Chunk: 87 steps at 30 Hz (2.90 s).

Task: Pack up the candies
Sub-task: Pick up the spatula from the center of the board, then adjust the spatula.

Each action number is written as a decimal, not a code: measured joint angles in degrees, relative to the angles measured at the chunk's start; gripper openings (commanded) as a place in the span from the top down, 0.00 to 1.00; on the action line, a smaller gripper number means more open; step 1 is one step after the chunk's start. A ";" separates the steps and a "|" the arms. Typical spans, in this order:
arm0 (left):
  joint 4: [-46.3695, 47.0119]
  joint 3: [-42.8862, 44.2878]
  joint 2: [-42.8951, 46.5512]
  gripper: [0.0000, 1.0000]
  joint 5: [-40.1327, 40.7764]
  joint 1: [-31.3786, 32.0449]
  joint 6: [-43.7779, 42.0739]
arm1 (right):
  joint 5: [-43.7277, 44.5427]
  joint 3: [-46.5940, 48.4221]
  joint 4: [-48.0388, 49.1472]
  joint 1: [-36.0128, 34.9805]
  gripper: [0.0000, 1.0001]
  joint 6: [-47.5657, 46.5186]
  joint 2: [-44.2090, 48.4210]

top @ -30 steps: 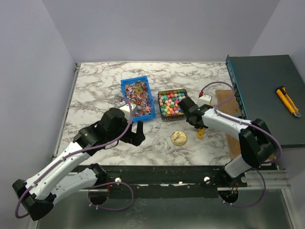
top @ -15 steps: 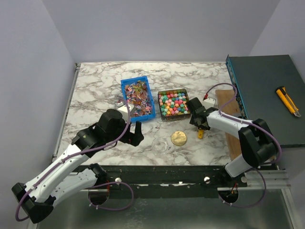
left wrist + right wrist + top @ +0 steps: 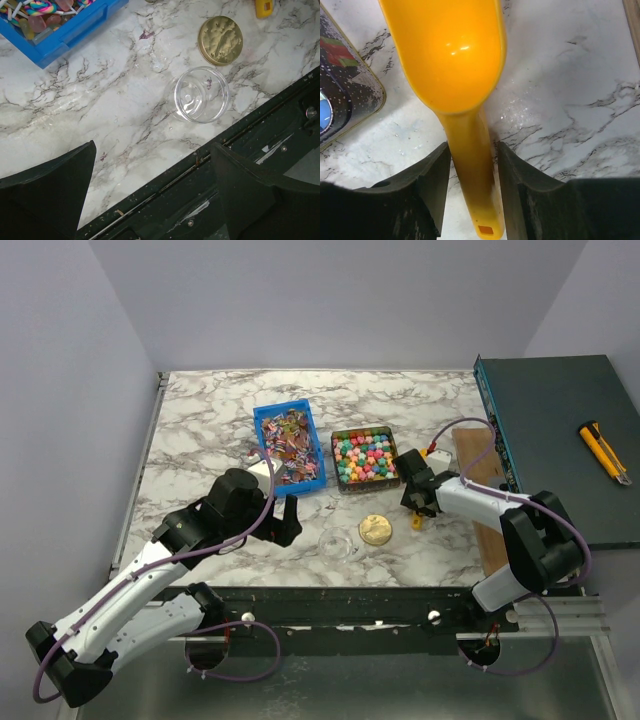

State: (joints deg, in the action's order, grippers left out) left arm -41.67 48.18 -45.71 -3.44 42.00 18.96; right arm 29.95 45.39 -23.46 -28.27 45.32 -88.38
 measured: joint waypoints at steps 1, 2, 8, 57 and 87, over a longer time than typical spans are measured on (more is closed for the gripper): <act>0.02 0.00 -0.02 0.01 0.00 0.00 0.02 | -0.13 -0.09 0.26 0.02 0.58 -0.02 0.00; 0.02 0.00 -0.07 0.01 0.02 0.00 0.00 | -0.28 -0.13 0.50 0.07 0.59 -0.11 0.00; 0.02 0.00 -0.50 0.01 0.11 0.00 0.00 | -1.03 -0.24 1.55 0.17 0.78 -0.63 0.00; 8.70 -0.02 5.01 0.01 -15.30 -14.75 2.80 | -18.60 9.86 -6.62 -27.23 0.99 -34.99 18.73; 13.35 -2.69 -0.28 0.34 -35.41 -20.94 6.78 | -17.64 6.71 -2.27 -42.80 0.99 -57.59 24.52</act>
State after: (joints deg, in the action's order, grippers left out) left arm -28.32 45.50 -46.00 -38.85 21.06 25.74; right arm 12.32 52.10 -25.74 -71.07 -12.27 -63.86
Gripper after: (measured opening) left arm 0.732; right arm 0.293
